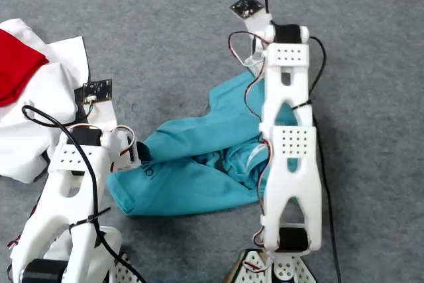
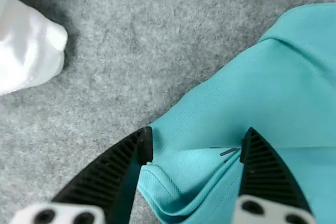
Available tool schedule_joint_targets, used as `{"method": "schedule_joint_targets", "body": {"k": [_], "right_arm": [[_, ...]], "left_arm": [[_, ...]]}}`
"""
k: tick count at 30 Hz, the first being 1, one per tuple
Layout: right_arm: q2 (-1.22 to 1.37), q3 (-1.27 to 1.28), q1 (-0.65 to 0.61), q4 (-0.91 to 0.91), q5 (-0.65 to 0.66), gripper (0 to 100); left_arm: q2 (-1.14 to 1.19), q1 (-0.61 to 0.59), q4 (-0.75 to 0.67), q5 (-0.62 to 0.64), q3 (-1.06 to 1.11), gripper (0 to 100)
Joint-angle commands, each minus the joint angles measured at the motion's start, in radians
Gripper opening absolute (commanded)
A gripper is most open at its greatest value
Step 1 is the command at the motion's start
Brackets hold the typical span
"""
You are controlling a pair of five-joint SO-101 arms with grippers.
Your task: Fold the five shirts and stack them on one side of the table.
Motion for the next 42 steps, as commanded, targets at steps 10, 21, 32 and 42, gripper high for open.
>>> {"method": "schedule_joint_targets", "body": {"k": [10,21,32,42], "right_arm": [[0.059,-0.056,-0.056,-0.049,0.035,25.2],[0.062,-0.033,-0.079,-0.044,0.157,24.8],[0.062,-0.033,-0.077,-0.044,0.157,5.0],[0.062,-0.038,-0.073,-0.032,0.157,4.4]], "left_arm": [[-0.016,0.009,-0.012,0.003,0.074,27],[-0.016,0.009,-0.012,0.003,0.077,27],[-0.016,0.012,-0.012,0.003,0.077,27],[-0.016,0.012,-0.012,0.003,0.077,27]]}}
